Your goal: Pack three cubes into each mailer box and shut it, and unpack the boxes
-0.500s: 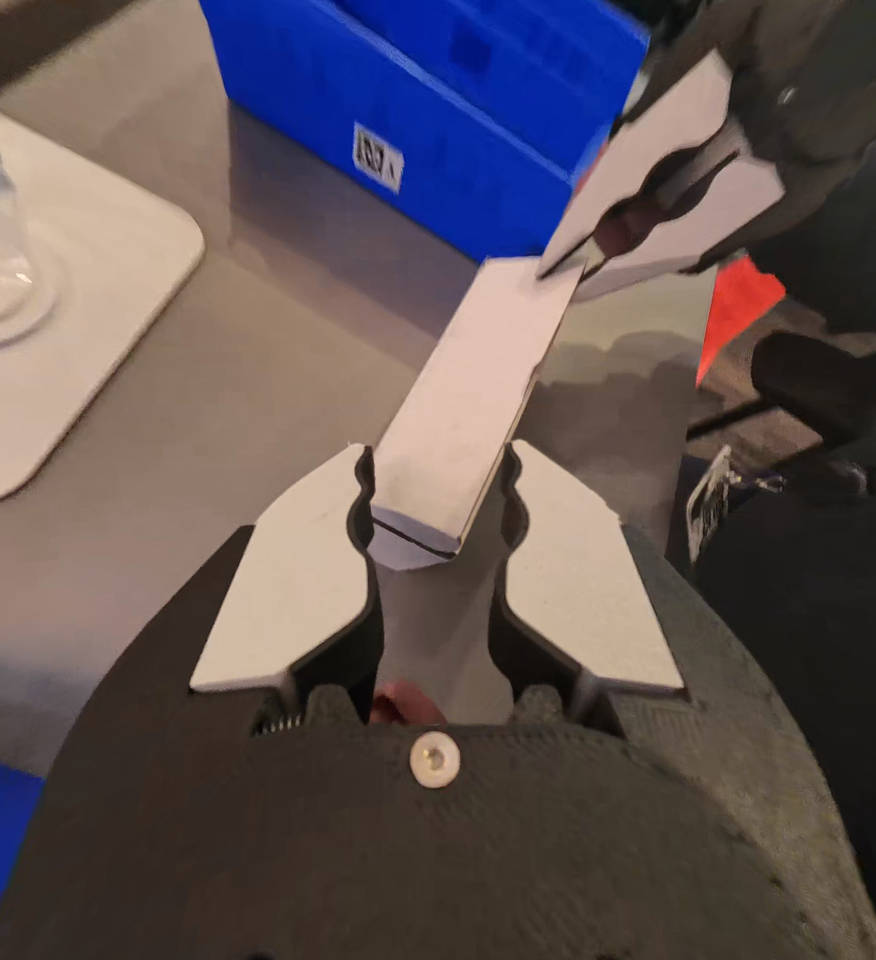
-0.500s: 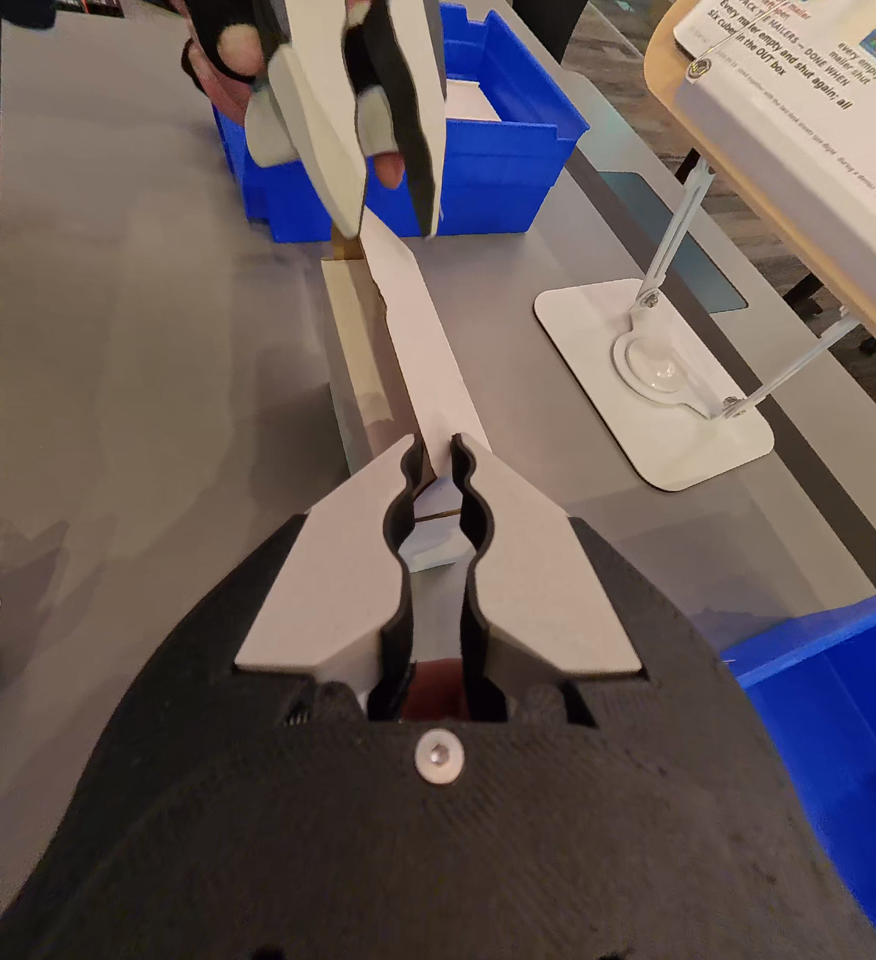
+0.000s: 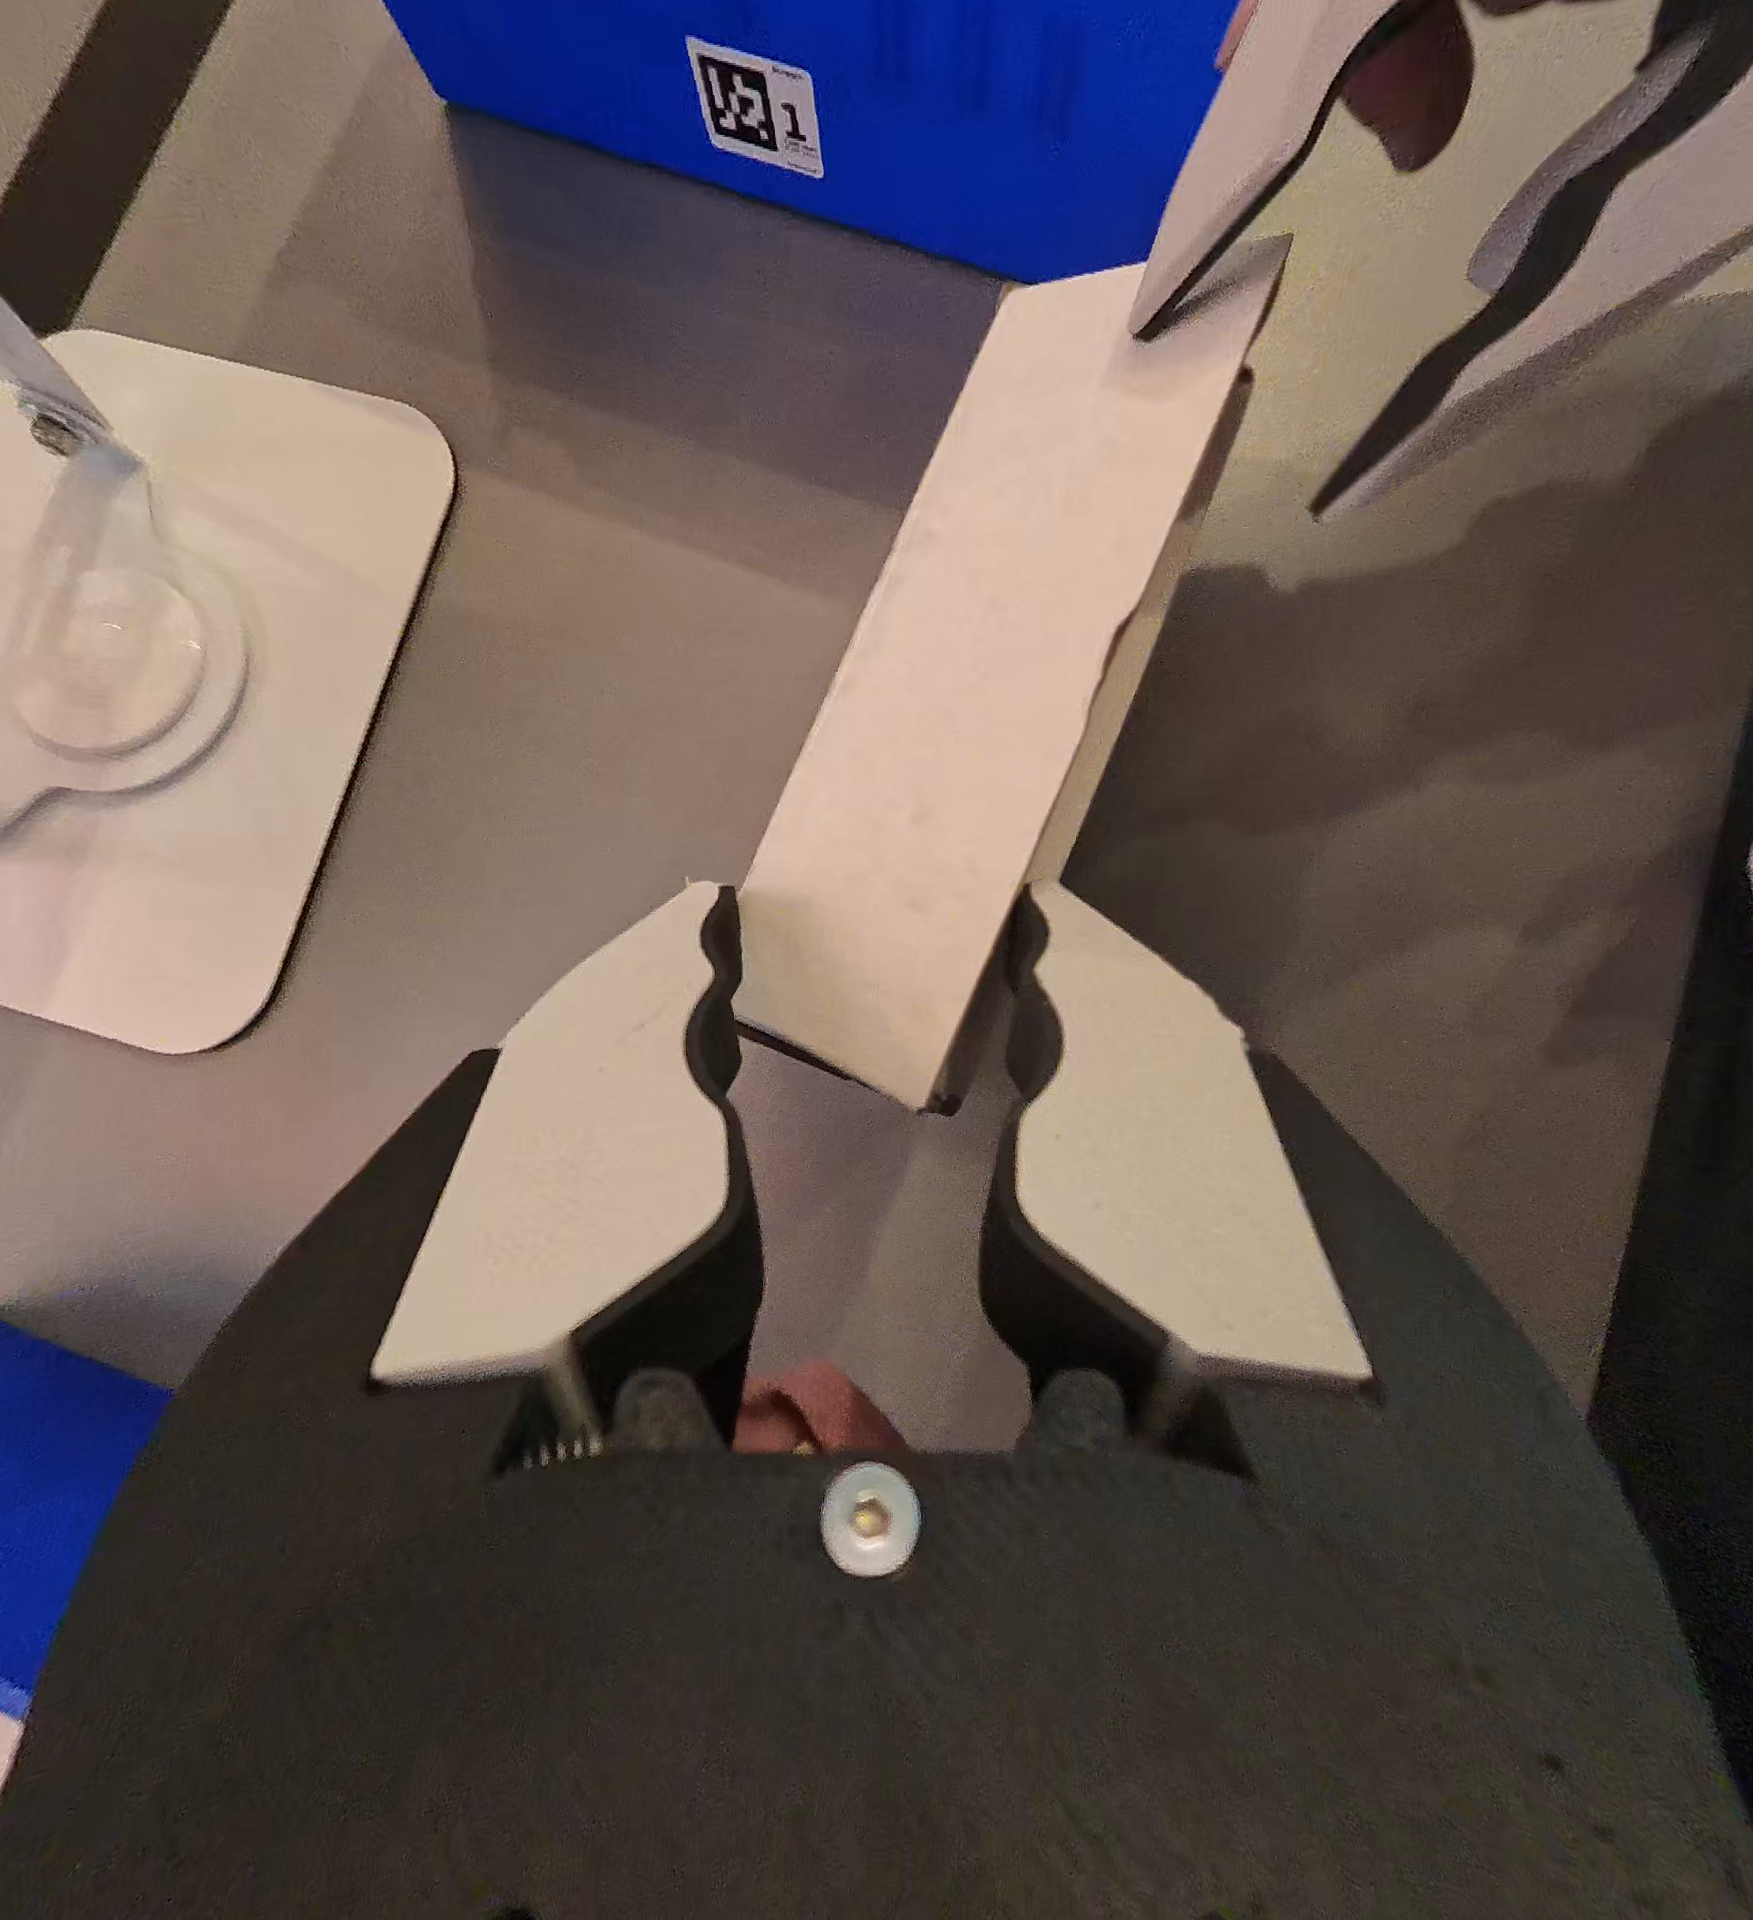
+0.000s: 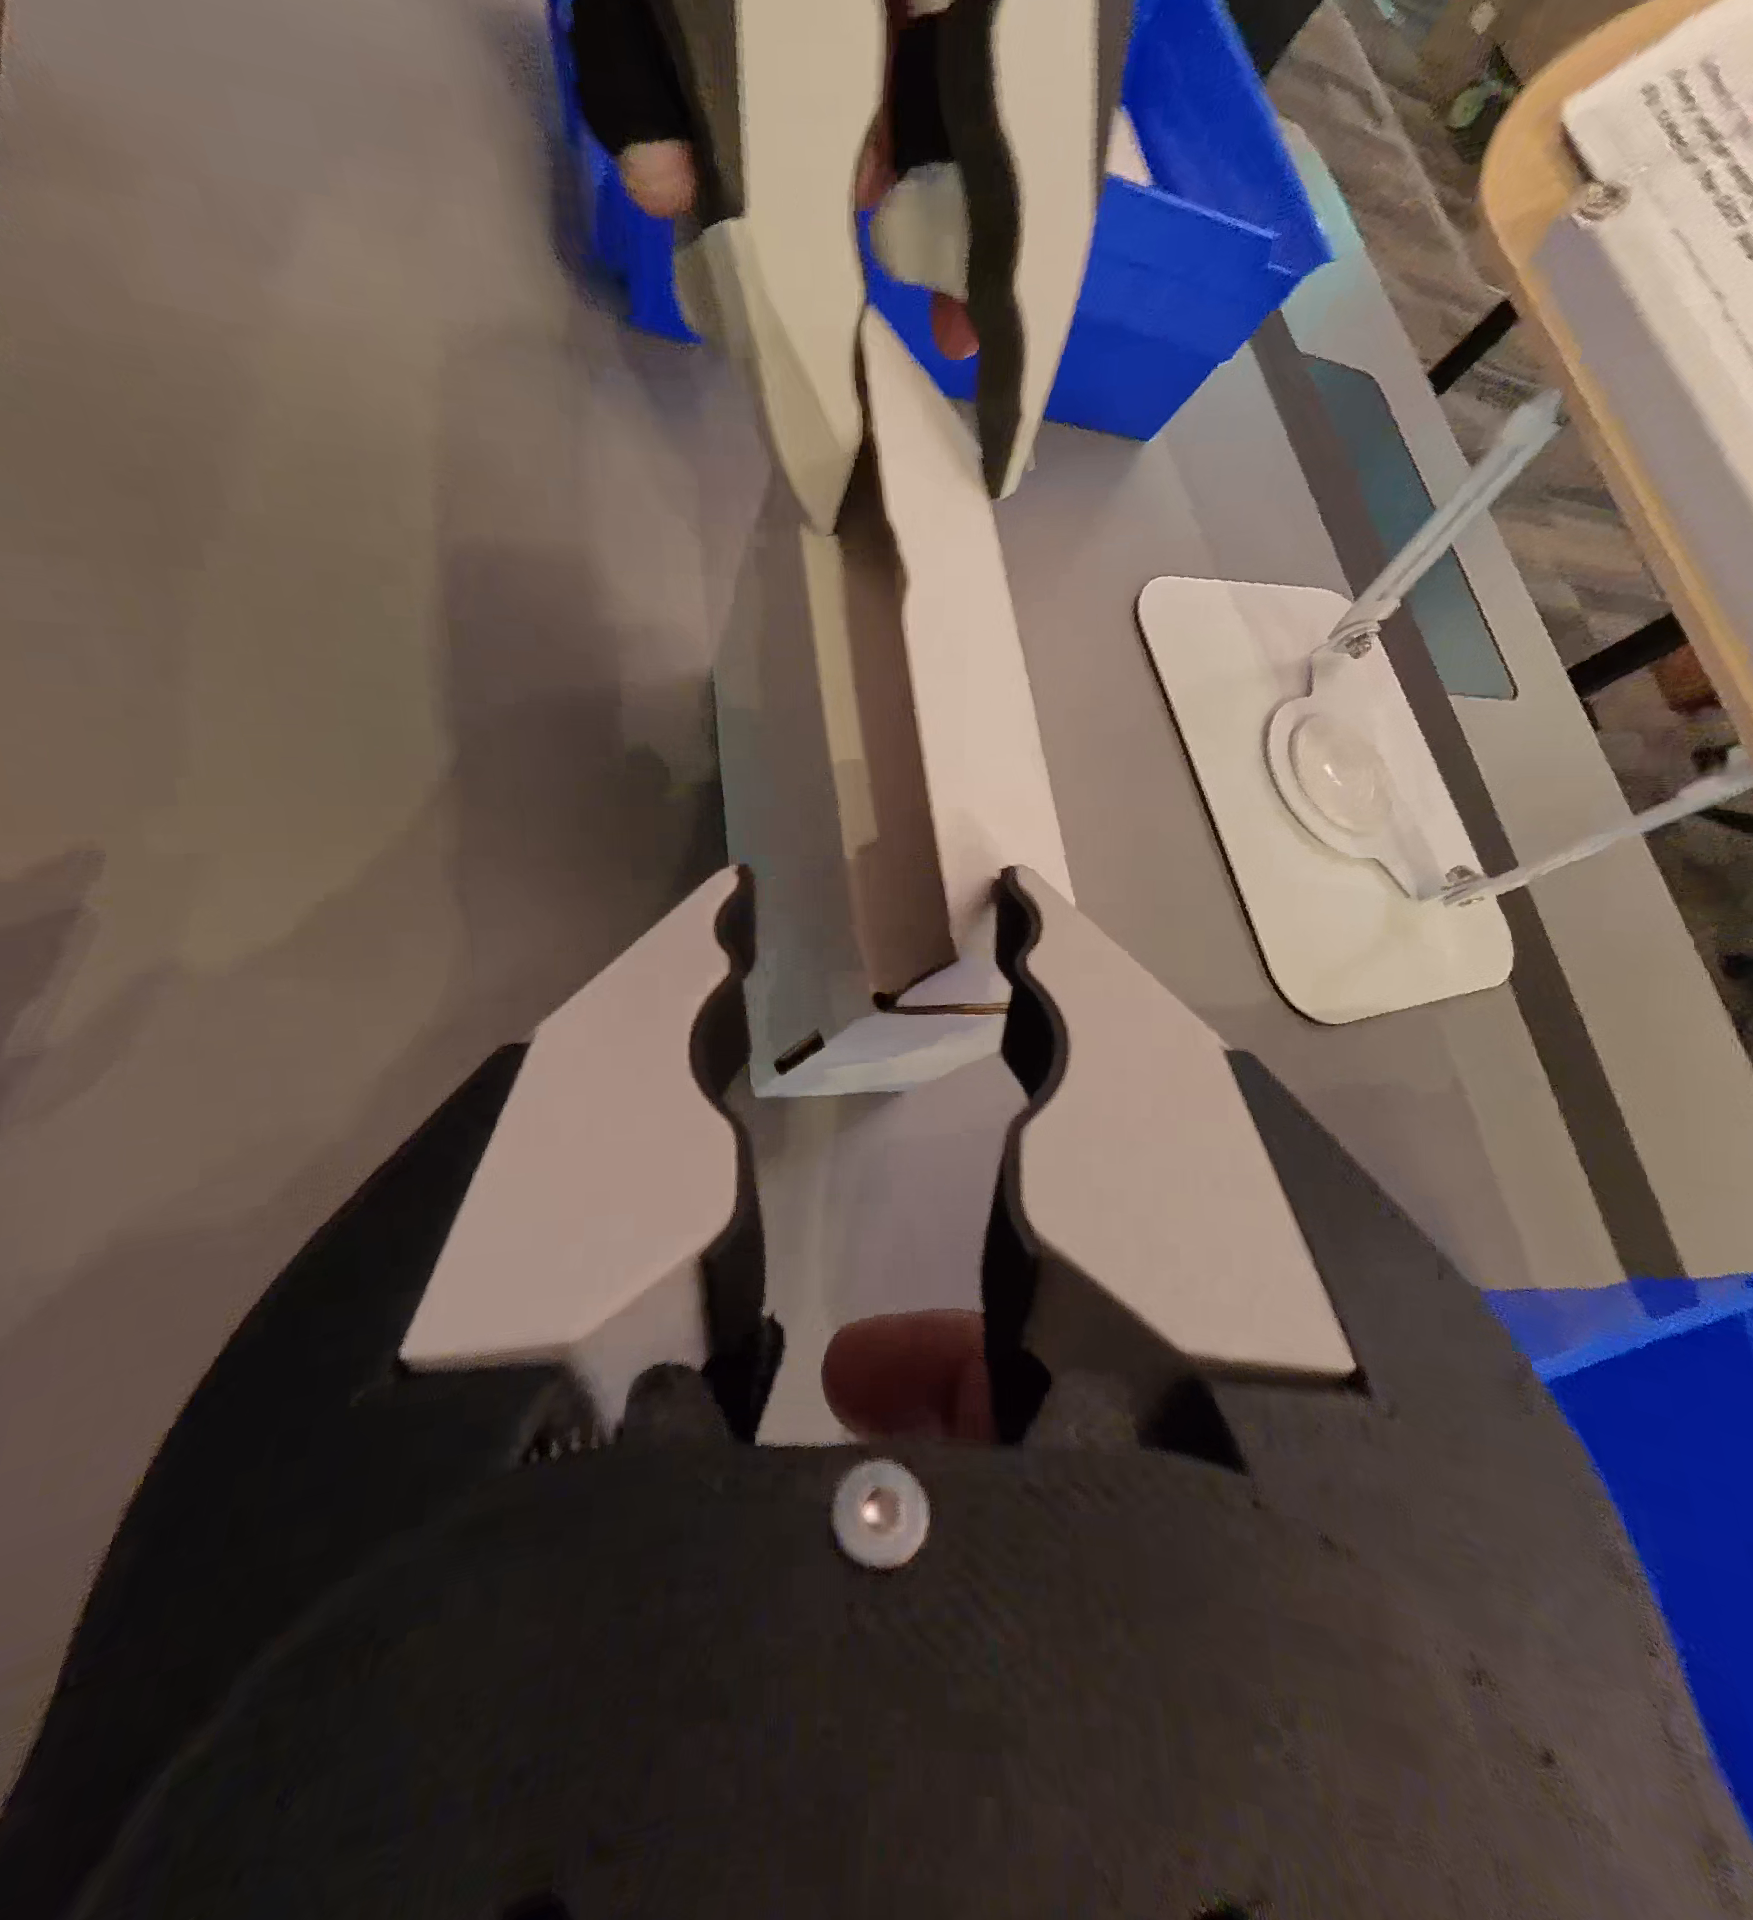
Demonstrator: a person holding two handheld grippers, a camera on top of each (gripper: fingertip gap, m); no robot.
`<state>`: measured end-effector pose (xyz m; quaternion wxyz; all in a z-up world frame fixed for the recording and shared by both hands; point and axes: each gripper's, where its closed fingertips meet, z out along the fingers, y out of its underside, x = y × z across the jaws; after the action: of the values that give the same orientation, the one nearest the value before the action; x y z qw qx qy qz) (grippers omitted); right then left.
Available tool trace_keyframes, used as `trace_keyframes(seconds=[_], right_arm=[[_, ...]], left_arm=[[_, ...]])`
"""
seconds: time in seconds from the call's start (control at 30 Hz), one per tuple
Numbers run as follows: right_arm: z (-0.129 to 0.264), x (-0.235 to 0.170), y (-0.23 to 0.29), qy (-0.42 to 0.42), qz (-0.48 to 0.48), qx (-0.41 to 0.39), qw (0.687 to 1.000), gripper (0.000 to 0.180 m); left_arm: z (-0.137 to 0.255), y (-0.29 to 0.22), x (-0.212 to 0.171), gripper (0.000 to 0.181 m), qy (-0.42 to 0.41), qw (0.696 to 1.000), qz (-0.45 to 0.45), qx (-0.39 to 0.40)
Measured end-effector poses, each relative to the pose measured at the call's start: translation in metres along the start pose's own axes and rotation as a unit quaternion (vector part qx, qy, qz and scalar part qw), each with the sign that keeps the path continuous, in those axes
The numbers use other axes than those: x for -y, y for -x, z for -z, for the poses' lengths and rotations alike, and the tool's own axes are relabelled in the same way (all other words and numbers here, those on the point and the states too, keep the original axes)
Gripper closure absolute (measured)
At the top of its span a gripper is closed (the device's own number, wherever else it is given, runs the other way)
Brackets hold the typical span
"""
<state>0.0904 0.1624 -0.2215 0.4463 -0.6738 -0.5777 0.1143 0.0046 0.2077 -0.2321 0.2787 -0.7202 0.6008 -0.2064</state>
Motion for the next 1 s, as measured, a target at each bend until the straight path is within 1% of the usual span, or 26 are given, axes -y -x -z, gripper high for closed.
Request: trace_keyframes(seconds=[0.07, 0.13, 0.17, 0.23, 0.33, 0.37, 0.43, 0.53, 0.6, 0.67, 0.73, 0.87, 0.93, 1.0], right_arm=[[0.001, -0.002, 0.008, 0.025, 0.030, 0.014, 0.999, 0.119], [0.003, 0.000, 0.008, 0.036, 0.051, 0.007, 0.998, 0.117], [0.005, 0.004, 0.005, 0.031, 0.068, -0.011, 0.997, 0.119], [0.004, 0.010, 0.006, 0.031, 0.122, -0.041, 0.991, 0.116], [-0.007, -0.009, 0.008, 0.101, 0.208, -0.082, 0.969, 0.120], [-0.010, -0.014, 0.006, 0.112, 0.218, -0.102, 0.964, 0.113], [-0.012, -0.015, 0.003, 0.108, 0.232, -0.137, 0.957, 0.116], [-0.015, -0.019, -0.001, 0.123, 0.284, -0.187, 0.932, 0.123], [-0.019, -0.024, 0.001, 0.122, 0.308, -0.211, 0.920, 0.128], [-0.021, -0.027, 0.002, 0.119, 0.318, -0.225, 0.913, 0.125], [-0.022, -0.028, 0.002, 0.115, 0.314, -0.218, 0.917, 0.126], [-0.020, -0.027, 0.002, 0.117, 0.306, -0.192, 0.925, 0.126], [-0.018, -0.023, 0.001, 0.112, 0.285, -0.184, 0.934, 0.133], [-0.018, -0.022, 0.000, 0.108, 0.276, -0.183, 0.937, 0.135]], left_arm=[[0.000, -0.002, 0.001, 0.133, -0.019, 1.000, -0.014, 0.010], [0.002, -0.004, 0.001, 0.133, -0.034, 0.999, -0.028, 0.019], [0.002, -0.005, 0.001, 0.133, -0.037, 0.999, -0.034, 0.021], [0.002, -0.005, 0.002, 0.133, -0.039, 0.999, -0.025, 0.022], [0.003, -0.006, 0.001, 0.130, -0.034, 0.999, -0.027, 0.016], [0.003, -0.008, 0.001, 0.127, -0.030, 0.999, -0.028, 0.012], [0.005, -0.011, 0.002, 0.125, -0.037, 0.998, -0.043, 0.019], [0.003, -0.017, 0.002, 0.121, -0.038, 0.996, -0.072, 0.037], [0.001, -0.019, 0.001, 0.125, -0.037, 0.993, -0.098, 0.053], [-0.001, -0.025, 0.000, 0.126, -0.033, 0.988, -0.133, 0.069], [-0.006, -0.027, -0.005, 0.121, -0.019, 0.977, -0.187, 0.103], [-0.011, -0.024, -0.009, 0.118, -0.025, 0.954, -0.245, 0.171], [-0.015, -0.023, -0.013, 0.111, -0.022, 0.936, -0.284, 0.208], [-0.019, -0.026, -0.015, 0.103, -0.037, 0.933, -0.276, 0.226]])
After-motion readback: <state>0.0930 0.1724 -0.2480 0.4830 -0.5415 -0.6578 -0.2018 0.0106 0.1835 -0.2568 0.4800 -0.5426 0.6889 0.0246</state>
